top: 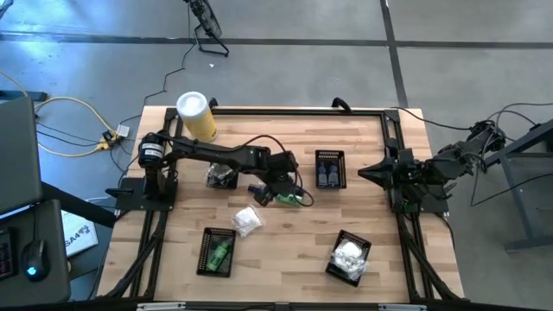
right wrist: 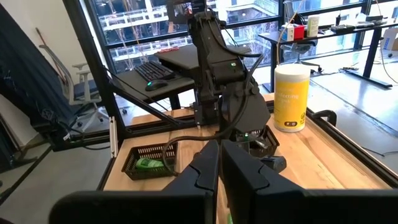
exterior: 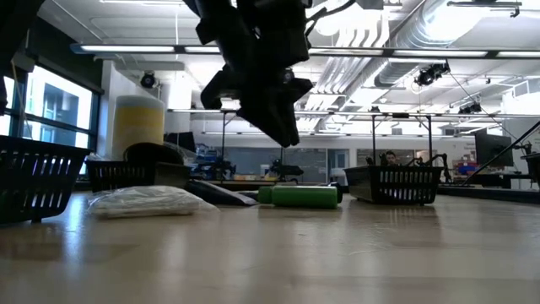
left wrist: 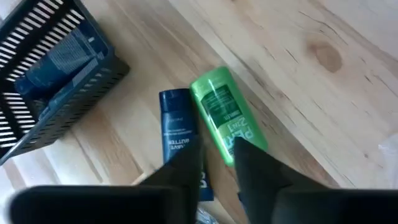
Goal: Pick & Place Travel size toiletries
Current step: Put the green shampoo into the bottom left black basket
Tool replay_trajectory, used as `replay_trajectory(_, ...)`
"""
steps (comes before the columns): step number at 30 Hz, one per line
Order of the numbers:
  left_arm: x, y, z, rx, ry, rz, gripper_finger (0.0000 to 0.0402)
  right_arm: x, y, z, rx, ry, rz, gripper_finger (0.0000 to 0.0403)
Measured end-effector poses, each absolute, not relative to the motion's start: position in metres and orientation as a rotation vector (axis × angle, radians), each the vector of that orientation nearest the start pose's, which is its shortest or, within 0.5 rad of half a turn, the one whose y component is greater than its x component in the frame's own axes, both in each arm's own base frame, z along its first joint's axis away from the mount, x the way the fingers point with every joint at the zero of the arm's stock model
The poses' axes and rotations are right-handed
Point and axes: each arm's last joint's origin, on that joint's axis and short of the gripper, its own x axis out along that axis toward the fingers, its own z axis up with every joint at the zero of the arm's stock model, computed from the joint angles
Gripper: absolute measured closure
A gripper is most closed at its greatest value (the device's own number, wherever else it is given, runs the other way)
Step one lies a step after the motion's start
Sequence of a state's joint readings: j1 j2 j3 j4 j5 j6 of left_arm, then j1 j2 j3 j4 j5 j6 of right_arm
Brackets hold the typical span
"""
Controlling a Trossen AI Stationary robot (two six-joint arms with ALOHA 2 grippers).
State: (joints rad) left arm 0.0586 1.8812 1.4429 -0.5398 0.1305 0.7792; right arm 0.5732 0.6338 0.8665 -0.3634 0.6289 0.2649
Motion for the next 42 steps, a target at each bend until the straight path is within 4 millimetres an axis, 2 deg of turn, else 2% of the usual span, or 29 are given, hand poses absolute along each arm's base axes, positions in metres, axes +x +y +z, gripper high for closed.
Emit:
replay_trajectory(7,0.398,0.018,0.221,0.612,0.908,-0.503,0.0193,0.112,0.052,0.361,0.181,0.113,-0.071,0.0392)
replay_trajectory(11,0.401,0.018,0.208,0.562,0.952,-0.499,0.0153,0.112,0.052,0.361,0.177,0.119,-0.072,0.0392)
replay_trajectory(23,0.415,0.018,0.167,0.398,1.008,-0.489,0.0145,0.111,0.052,0.36,0.176,0.126,-0.073,0.0392)
replay_trajectory(28,0.42,0.018,0.156,0.385,1.011,-0.489,0.0145,0.111,0.052,0.36,0.176,0.126,-0.073,0.0392)
replay_trajectory(42,0.422,0.018,0.156,0.294,1.007,-0.425,0.0145,0.111,0.052,0.359,0.177,0.132,-0.074,0.0392)
